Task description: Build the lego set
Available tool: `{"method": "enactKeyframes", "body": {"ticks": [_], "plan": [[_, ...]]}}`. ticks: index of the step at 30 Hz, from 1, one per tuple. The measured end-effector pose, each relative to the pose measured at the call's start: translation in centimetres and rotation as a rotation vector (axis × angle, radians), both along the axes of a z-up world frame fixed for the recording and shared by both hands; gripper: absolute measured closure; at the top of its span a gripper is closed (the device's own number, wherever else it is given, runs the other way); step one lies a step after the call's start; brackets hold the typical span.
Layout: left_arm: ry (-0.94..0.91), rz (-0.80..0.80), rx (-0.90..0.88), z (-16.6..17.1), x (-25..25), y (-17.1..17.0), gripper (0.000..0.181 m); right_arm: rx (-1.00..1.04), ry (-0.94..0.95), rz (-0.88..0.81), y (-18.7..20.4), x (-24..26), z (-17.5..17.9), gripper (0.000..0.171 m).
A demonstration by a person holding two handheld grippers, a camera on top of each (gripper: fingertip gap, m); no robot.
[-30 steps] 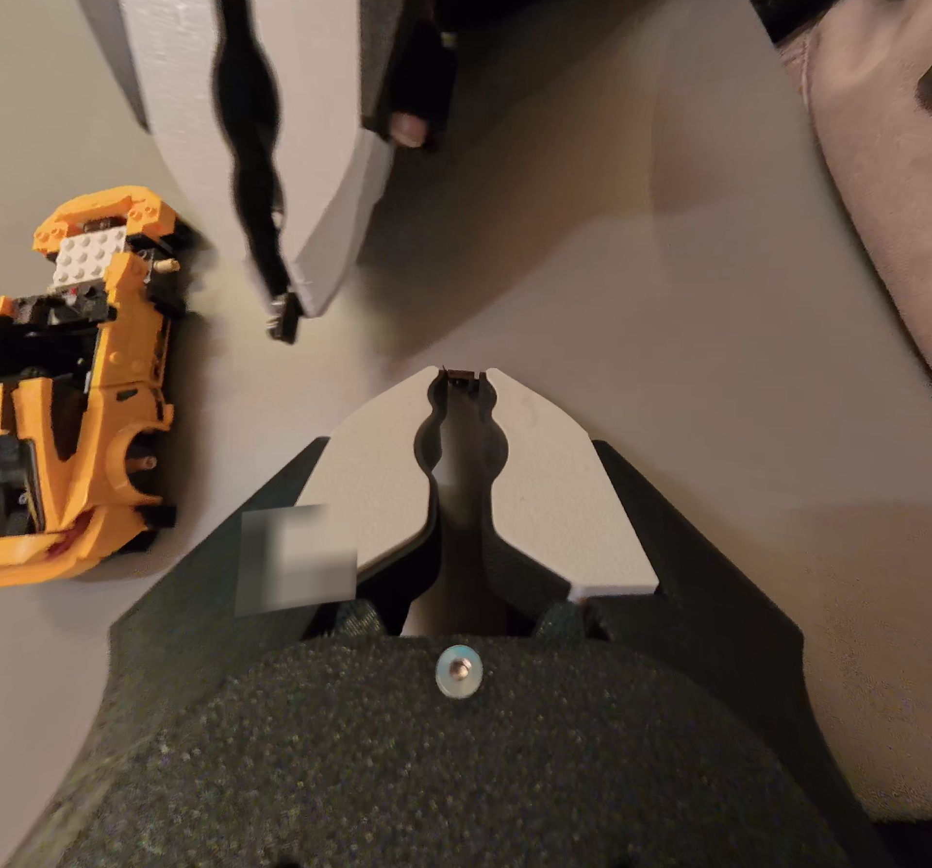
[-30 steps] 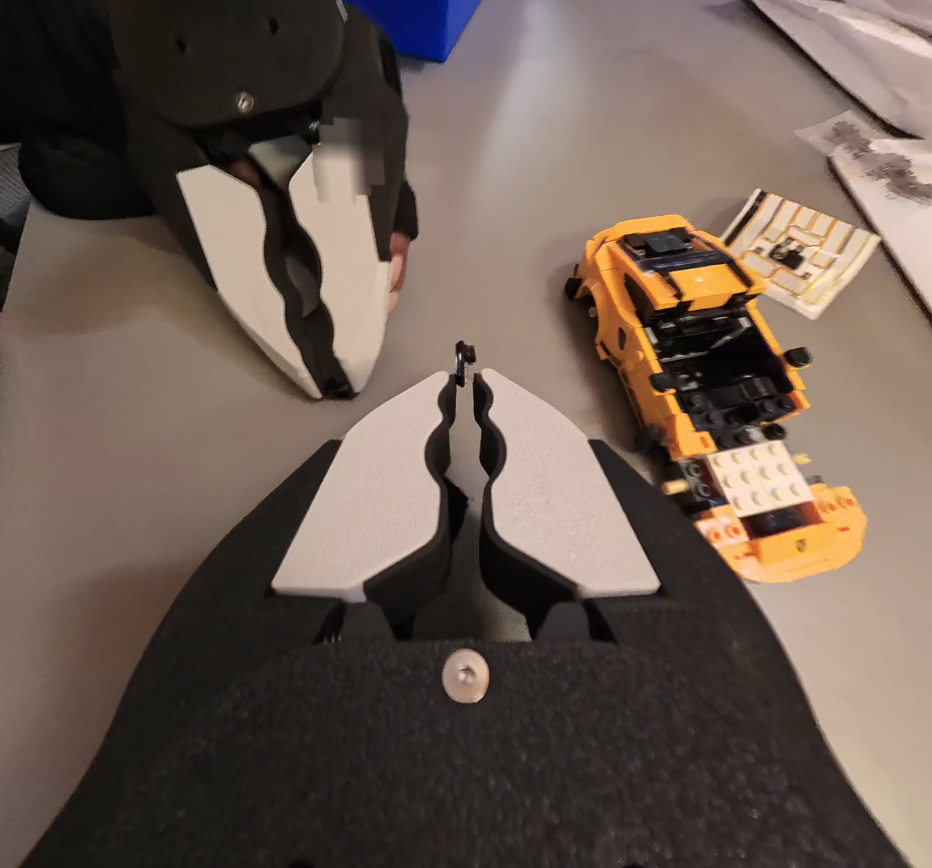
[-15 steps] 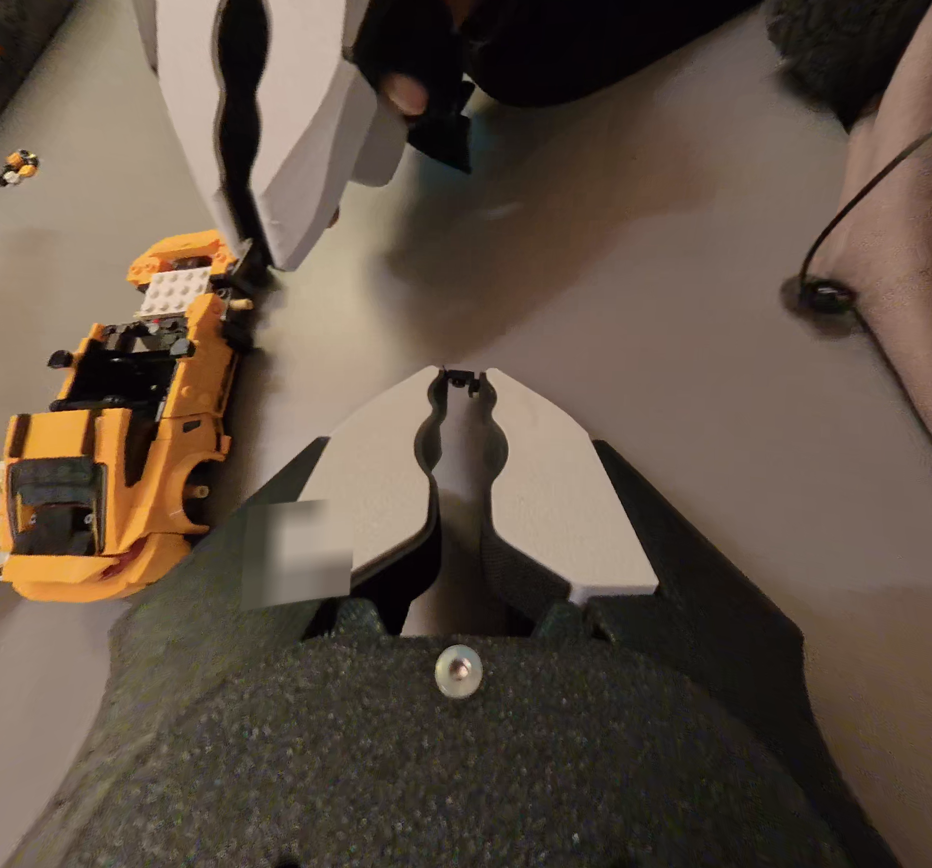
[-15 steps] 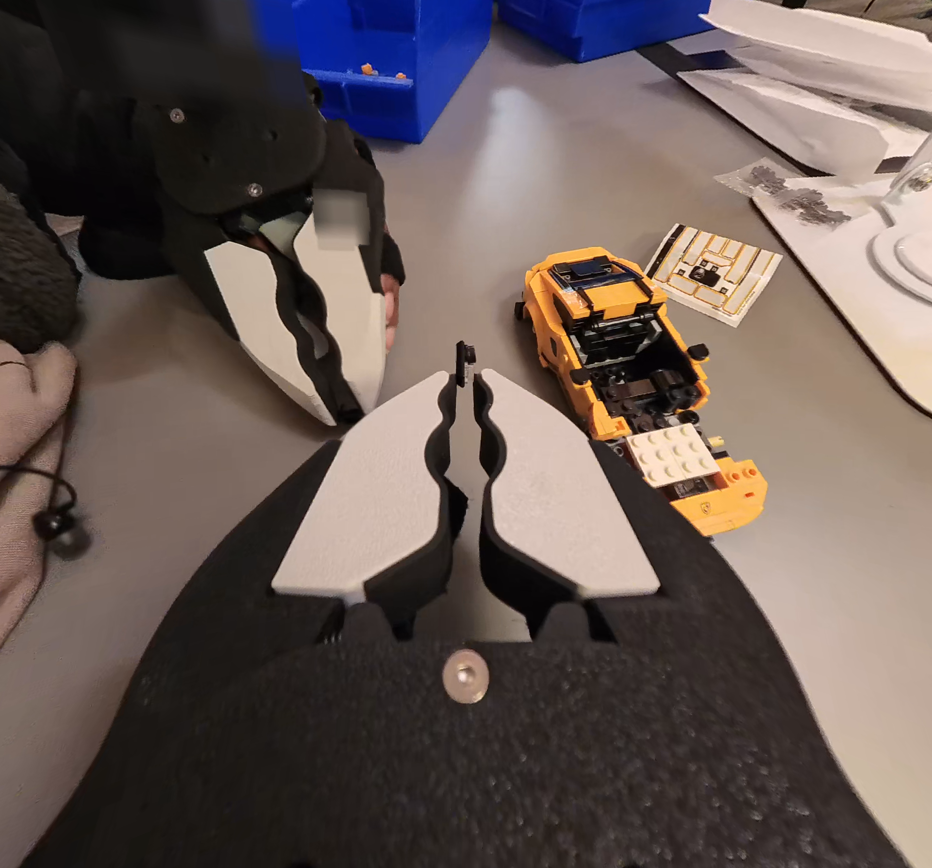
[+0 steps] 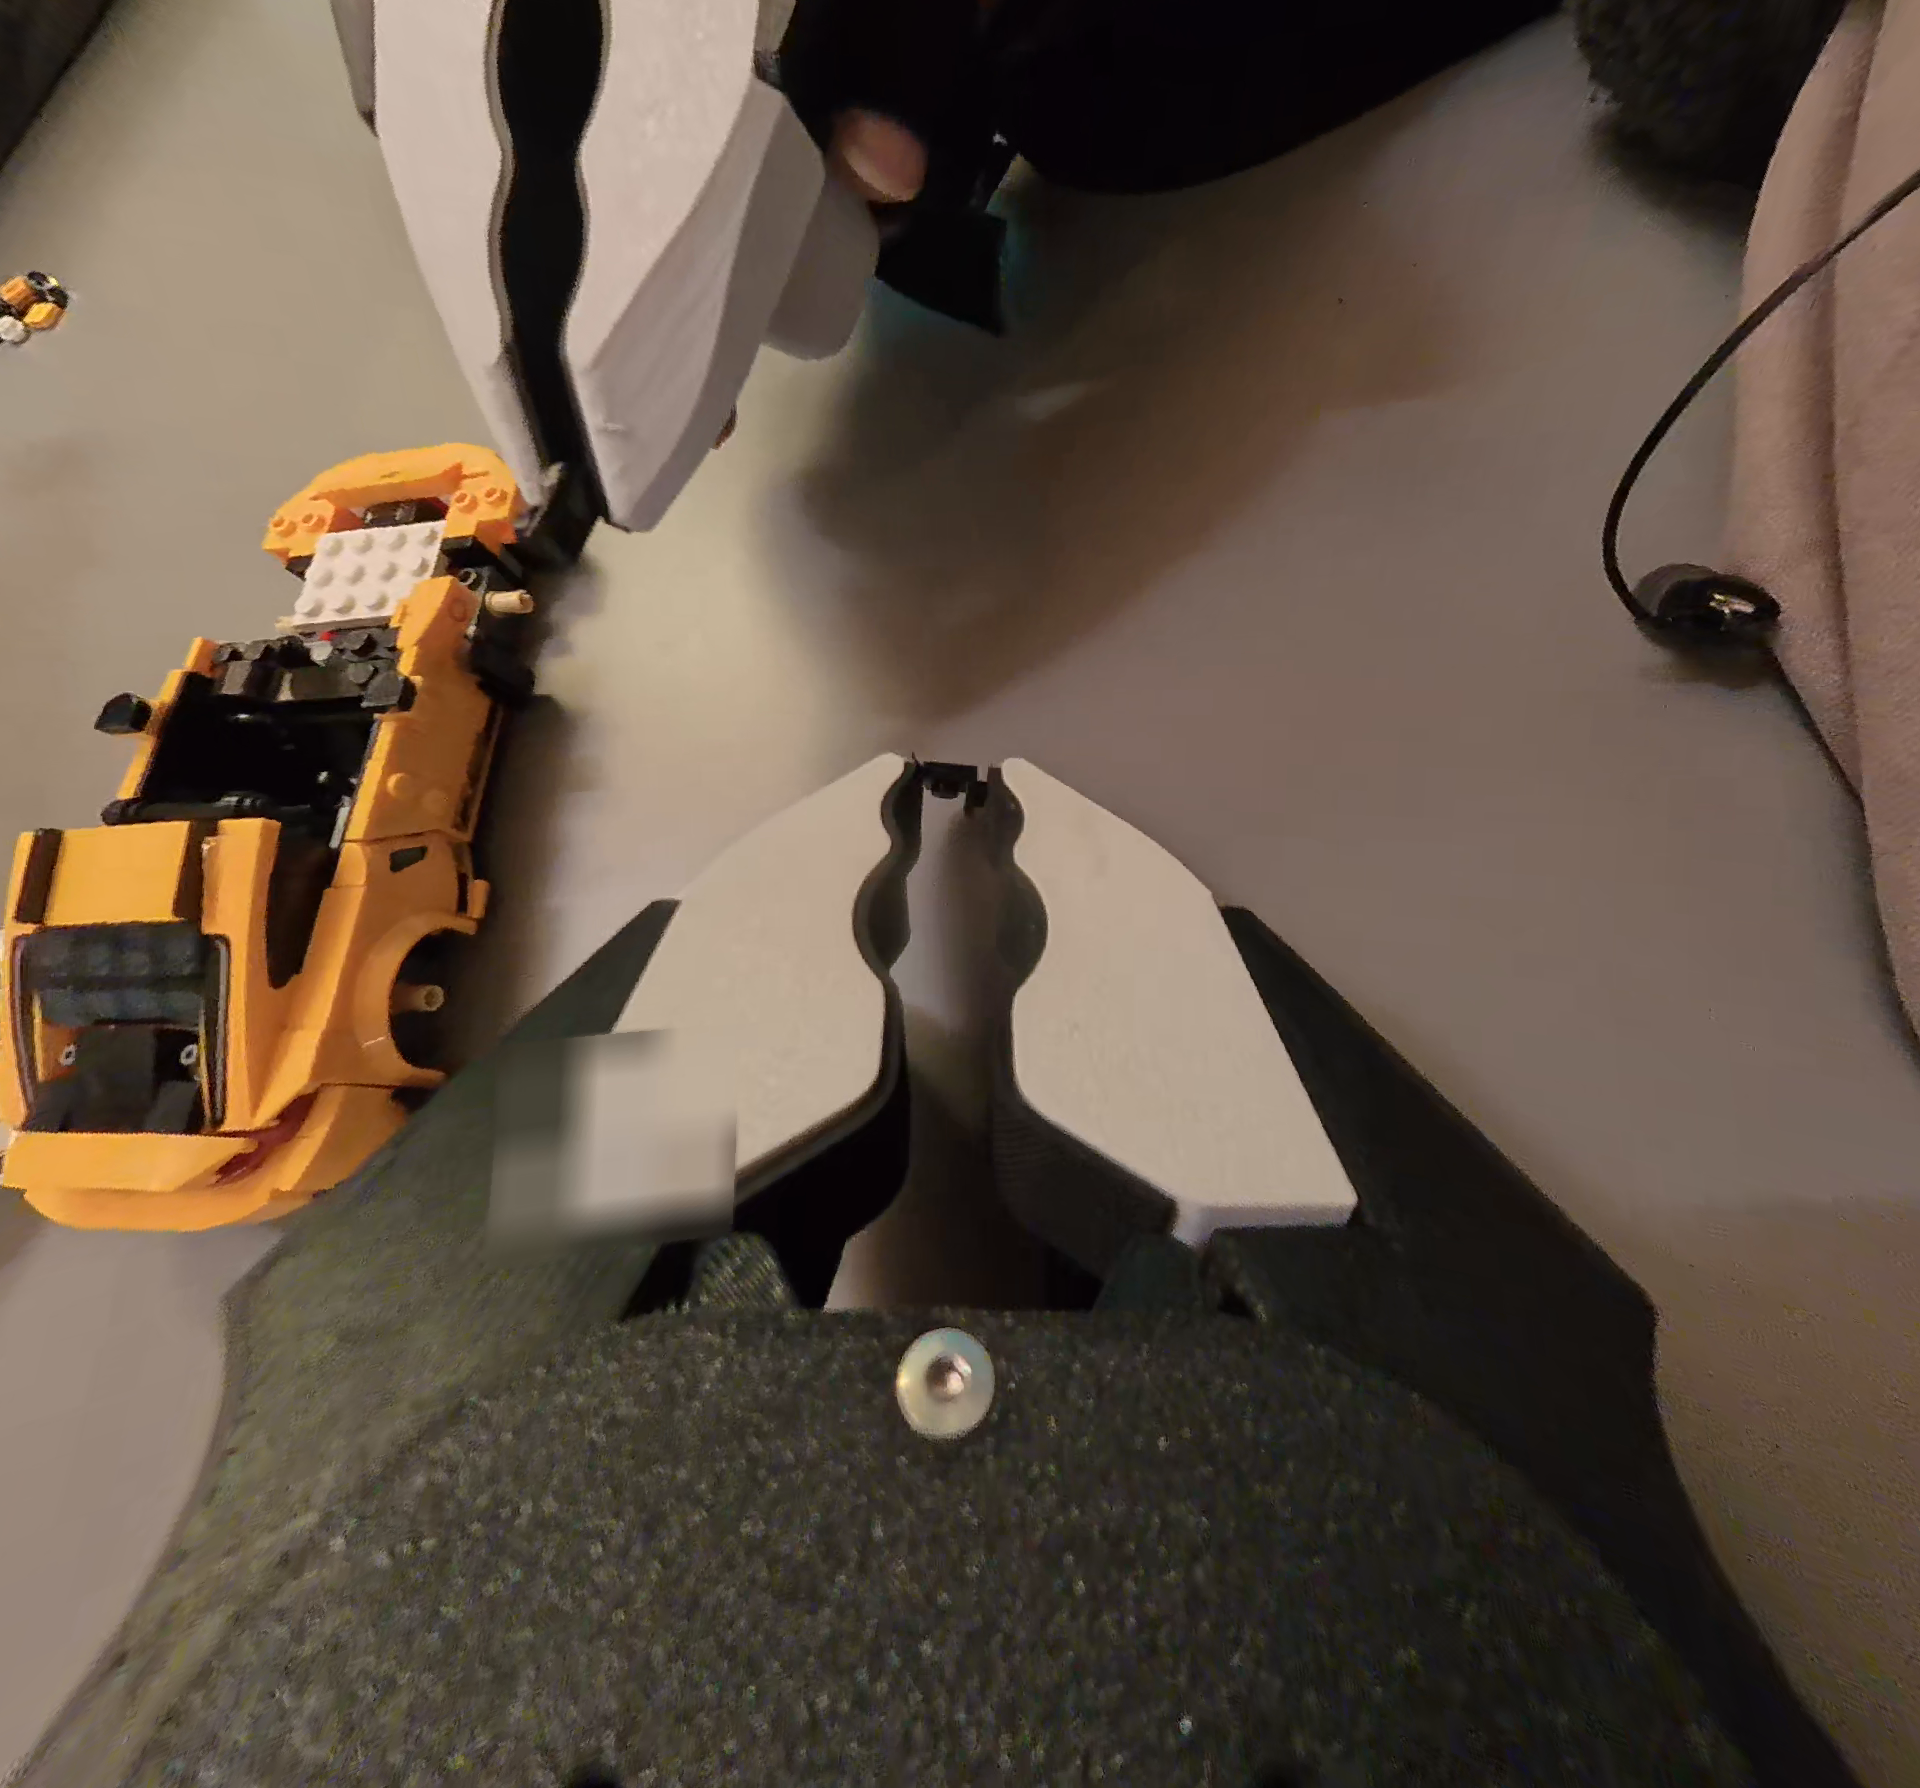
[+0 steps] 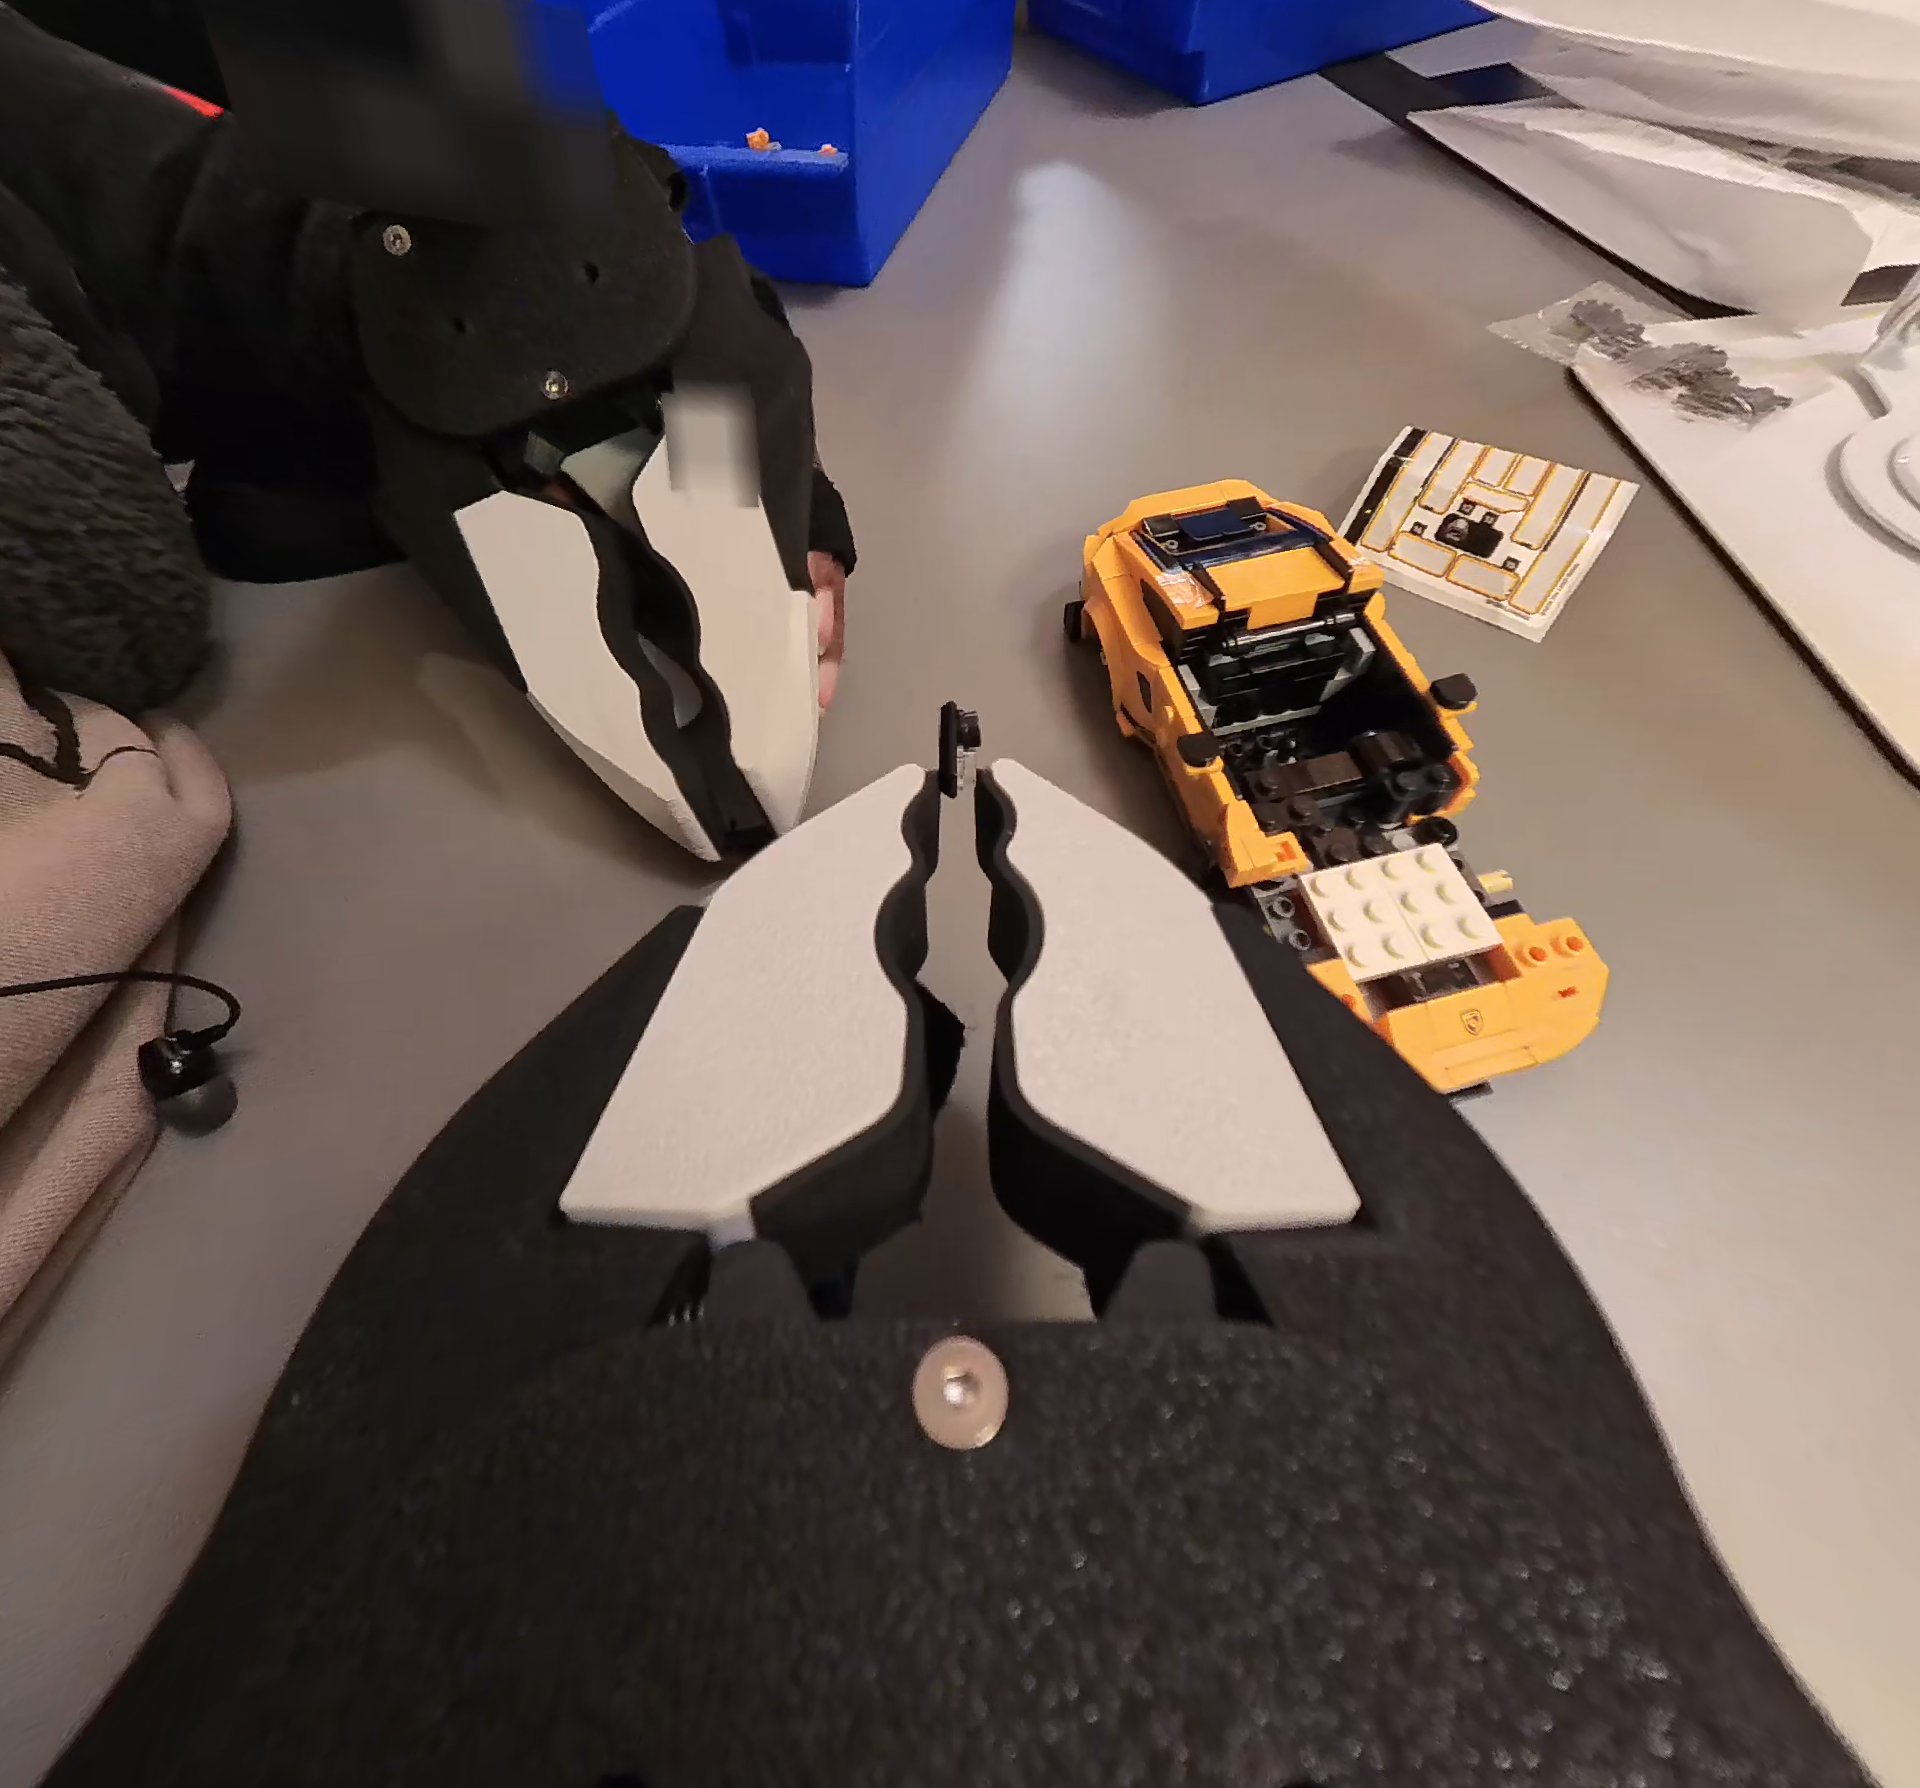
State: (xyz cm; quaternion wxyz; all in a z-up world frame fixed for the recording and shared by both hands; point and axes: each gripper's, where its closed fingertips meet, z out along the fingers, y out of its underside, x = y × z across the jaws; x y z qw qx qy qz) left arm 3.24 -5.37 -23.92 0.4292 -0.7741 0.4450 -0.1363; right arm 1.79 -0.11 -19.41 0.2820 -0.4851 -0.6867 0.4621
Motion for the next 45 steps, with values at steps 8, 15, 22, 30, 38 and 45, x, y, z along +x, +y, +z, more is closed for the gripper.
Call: {"method": "enactKeyframes", "body": {"ticks": [8,15,22,30,38,45], "plan": [[0.024,-0.028,-0.004,-0.3,0.2,-0.3,0.161,0.009,-0.011,0.001,0.0,0.0,-0.3,0.165],[-0.107,-0.021,-0.012,1.1,0.0,-0.2,0.152,0.020,-0.008,0.000,0.0,0.0,-0.3,0.165],[-0.414,0.101,0.003,5.1,-1.1,1.7,0.161,-0.003,0.030,-0.013,0.1,-0.2,0.4,0.165],[-0.841,0.283,0.022,10.5,-1.8,5.9,0.166,-0.138,0.150,-0.047,0.8,-0.2,3.1,0.165],[-0.967,0.246,-0.055,10.2,-1.7,5.6,0.166,-0.192,0.219,-0.025,0.6,0.1,4.6,0.165],[-0.935,0.211,-0.048,10.3,-0.8,5.2,0.167,-0.289,0.296,0.021,-0.2,0.3,6.1,0.165]]}}
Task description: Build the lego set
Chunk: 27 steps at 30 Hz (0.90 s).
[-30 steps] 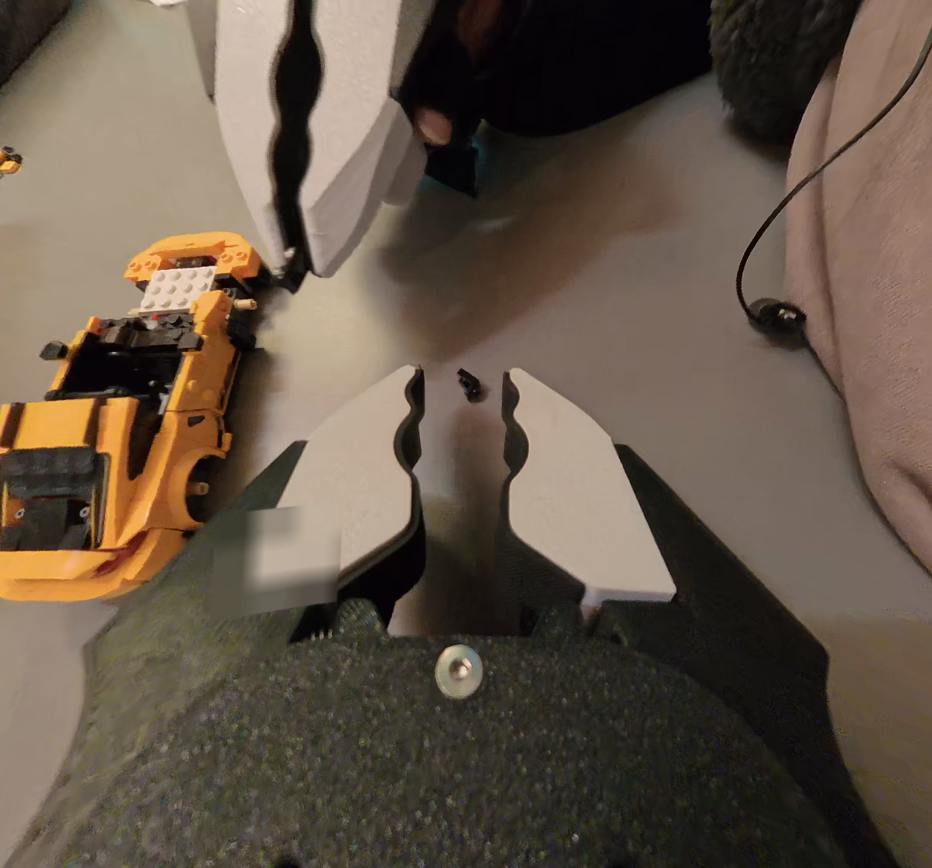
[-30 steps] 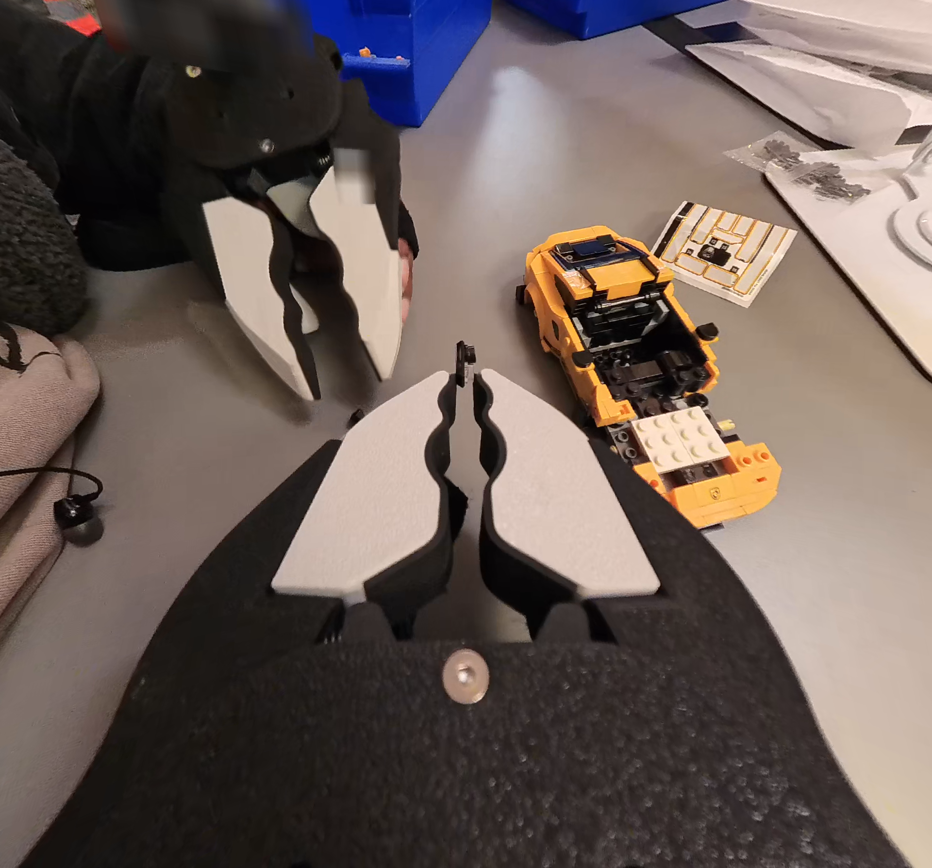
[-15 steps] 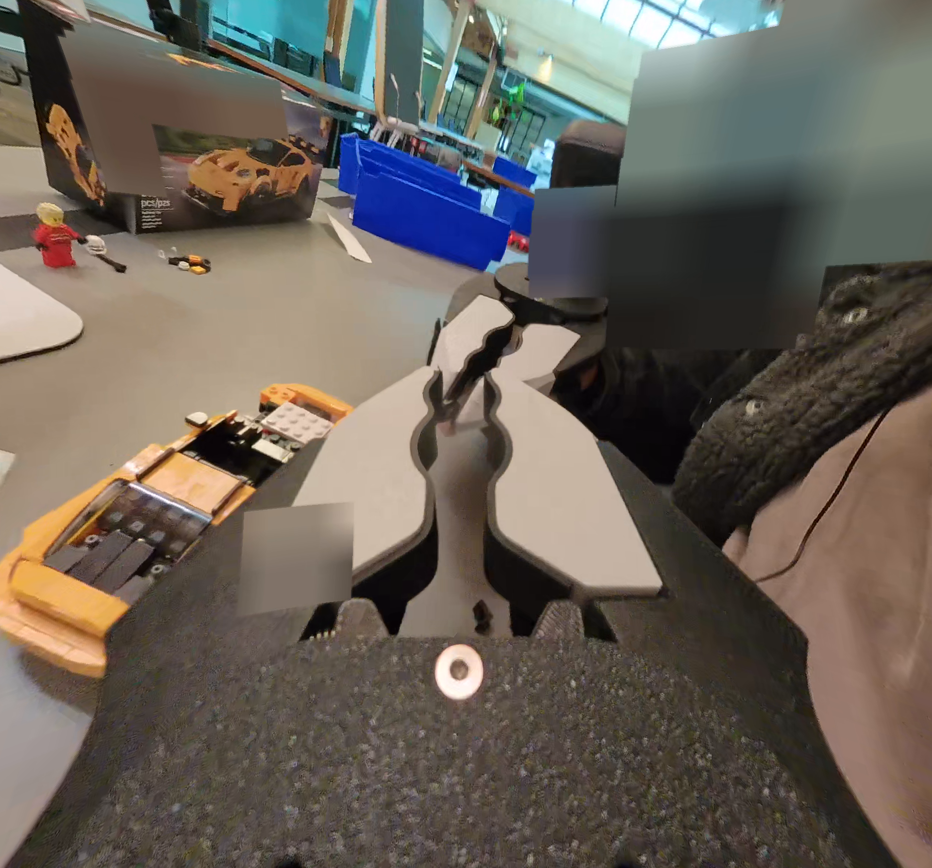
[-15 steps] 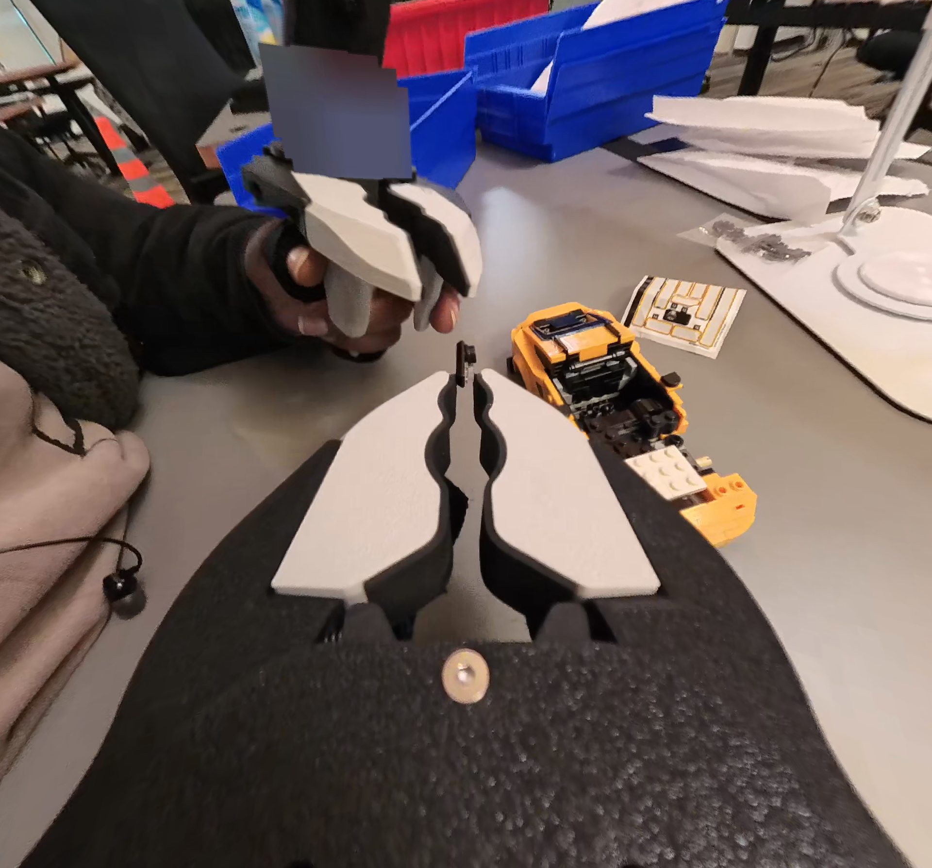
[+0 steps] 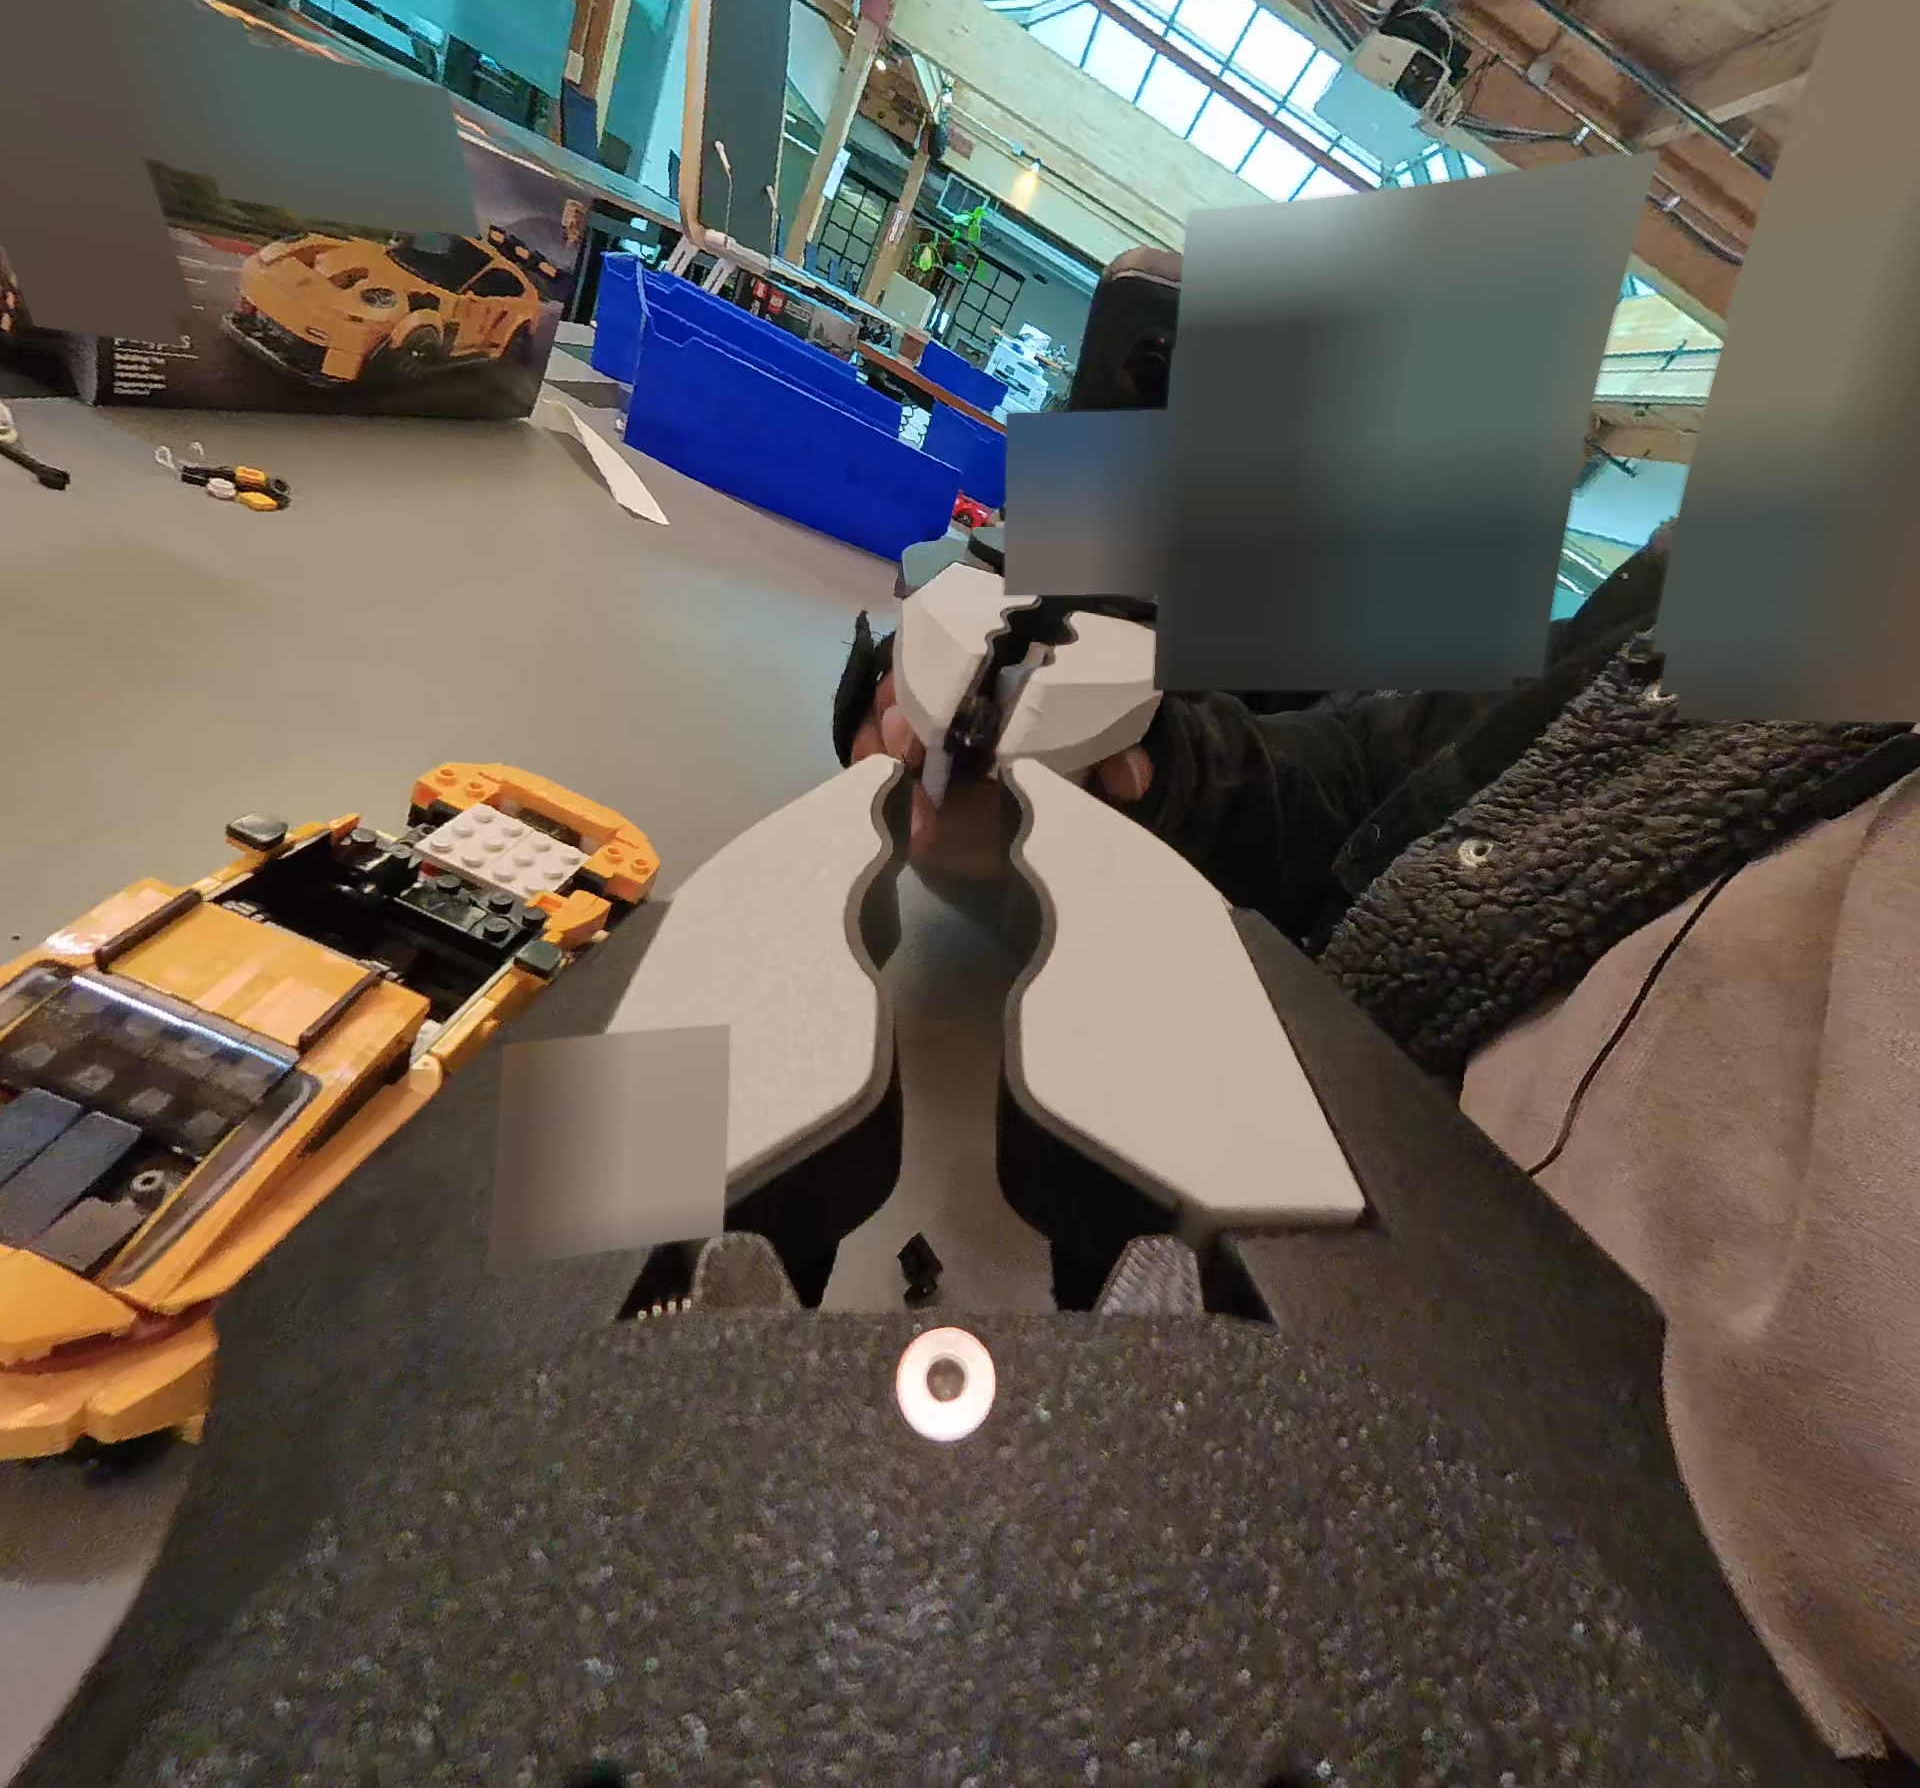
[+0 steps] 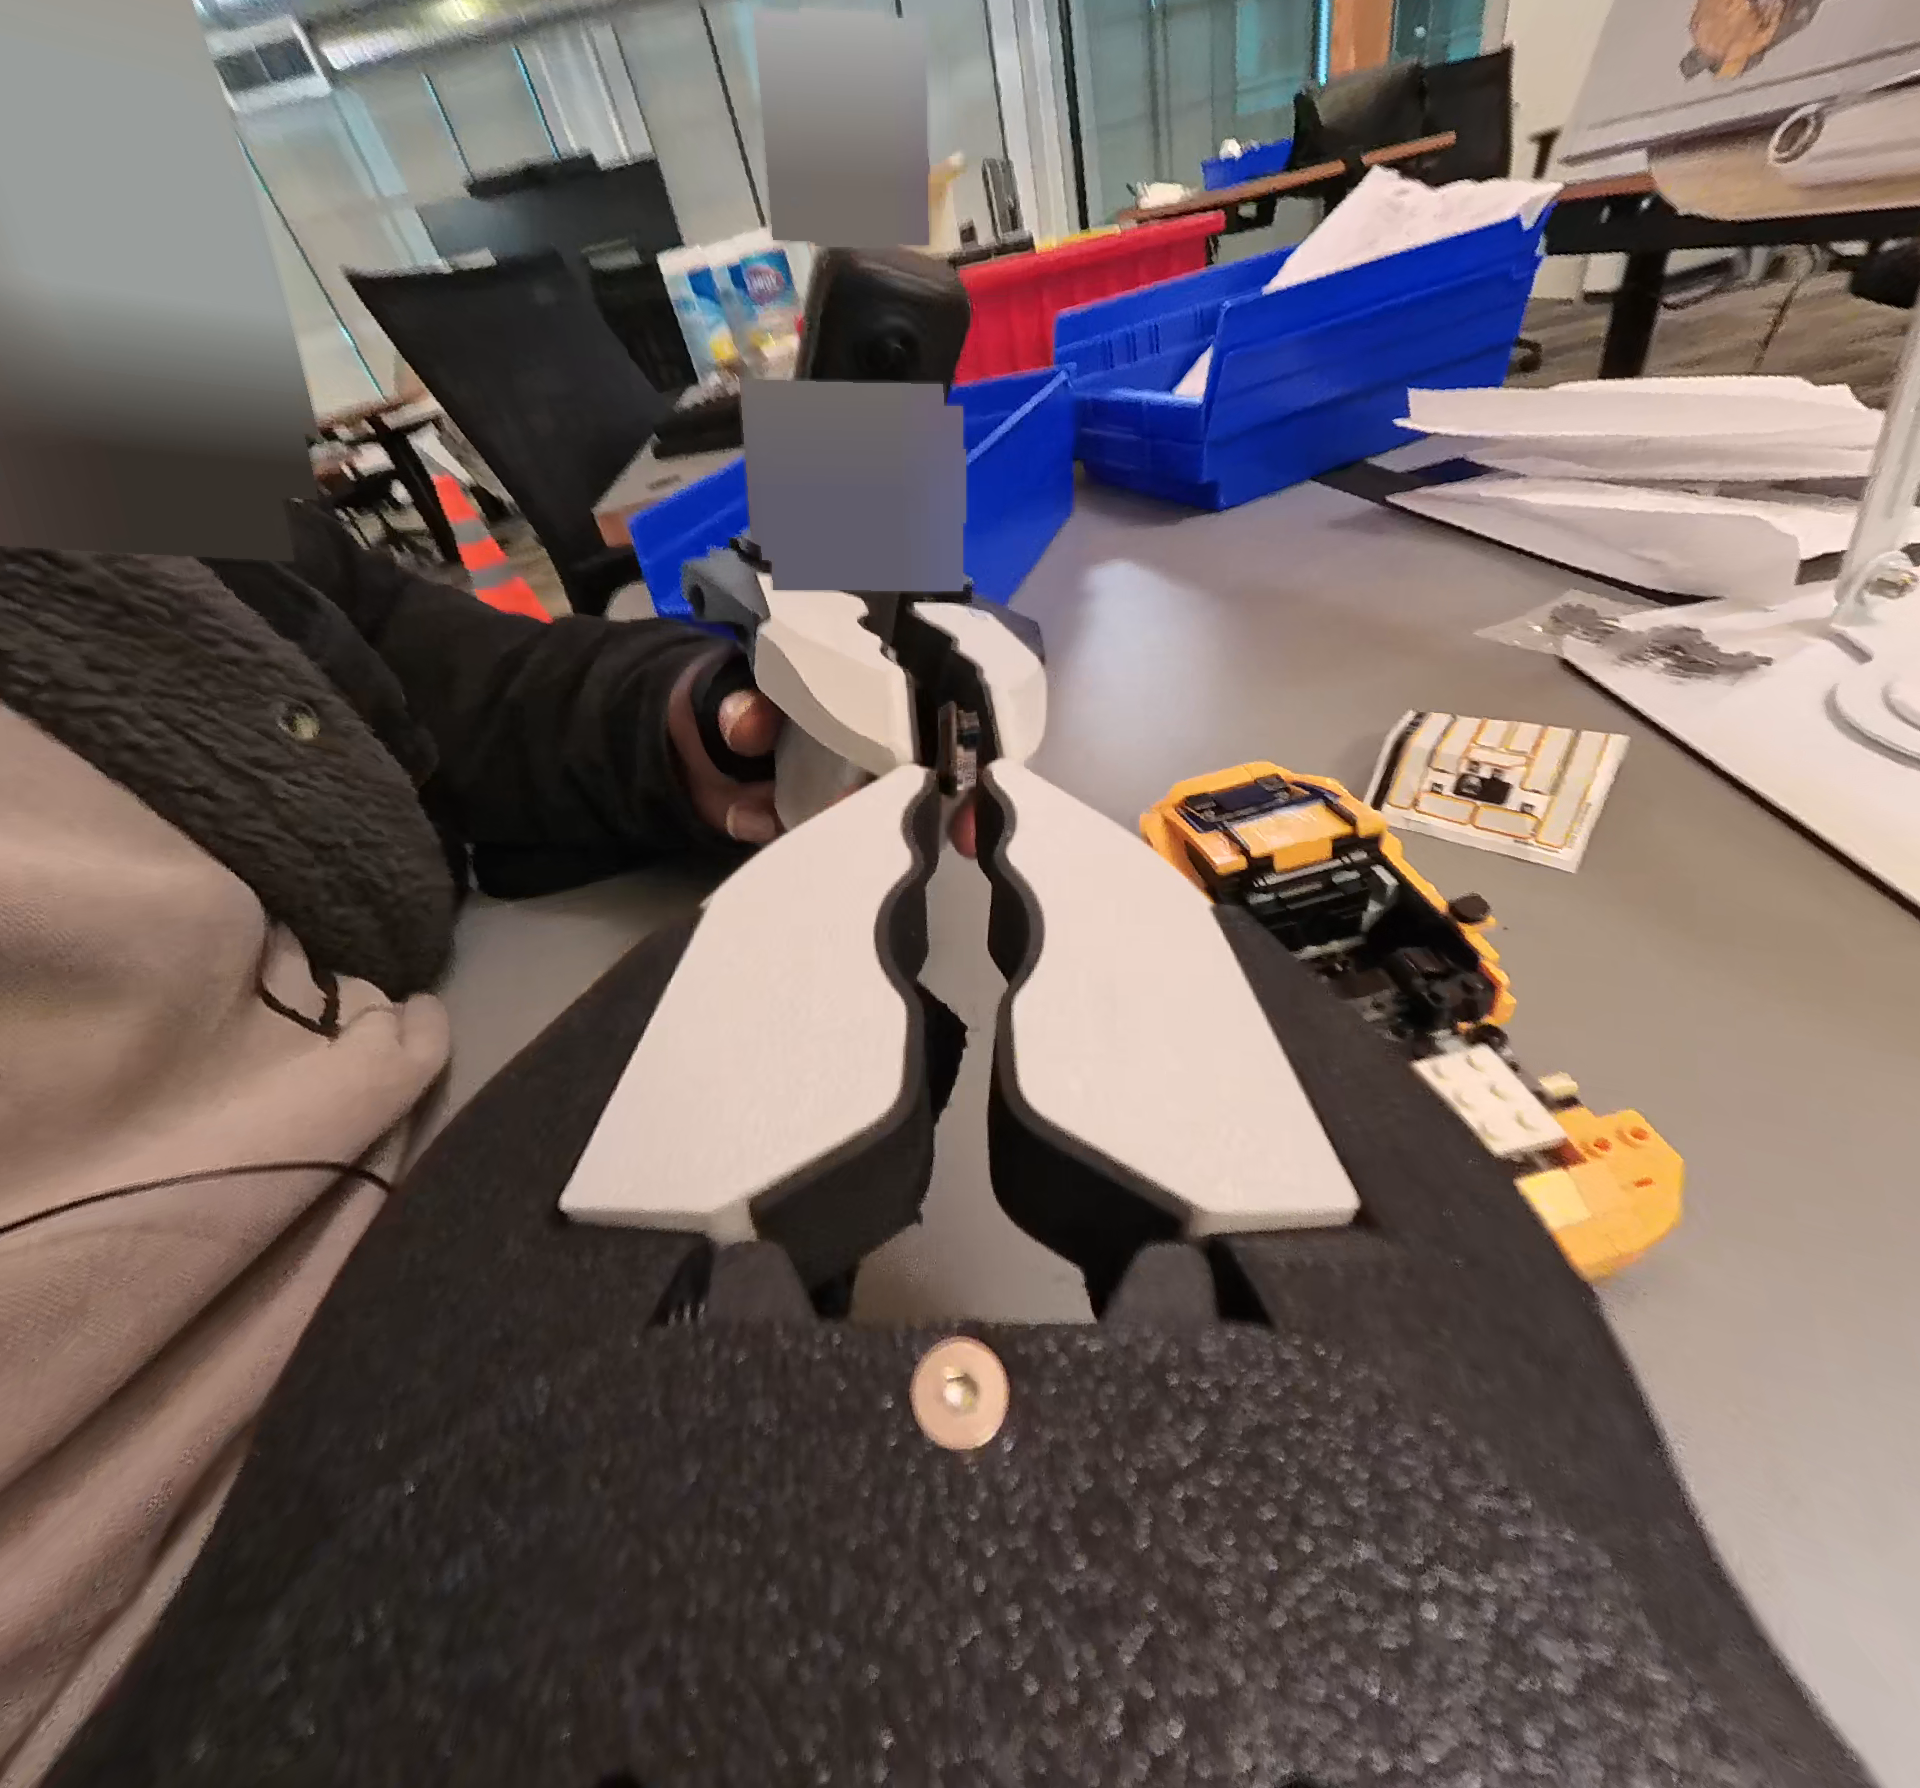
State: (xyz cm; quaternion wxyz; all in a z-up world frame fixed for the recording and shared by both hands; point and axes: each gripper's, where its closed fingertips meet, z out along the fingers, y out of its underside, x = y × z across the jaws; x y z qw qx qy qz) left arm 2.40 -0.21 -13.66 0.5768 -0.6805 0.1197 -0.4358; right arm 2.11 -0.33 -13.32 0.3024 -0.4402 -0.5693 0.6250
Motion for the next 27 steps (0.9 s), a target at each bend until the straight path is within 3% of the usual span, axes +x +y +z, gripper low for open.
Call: {"method": "enactKeyframes", "body": {"ticks": [13,19,27], "plan": [[-0.014,-0.026,0.070,1.7,1.5,-1.1,0.169,-0.272,0.094,0.136,-1.4,0.6,2.2,0.165],[-0.037,0.001,0.132,2.9,0.4,-1.6,0.171,-0.224,0.114,0.144,-1.7,0.8,2.2,0.165],[0.013,-0.021,0.148,2.7,0.8,-2.0,0.170,-0.004,0.139,0.077,-2.1,0.7,1.5,0.166]]}}
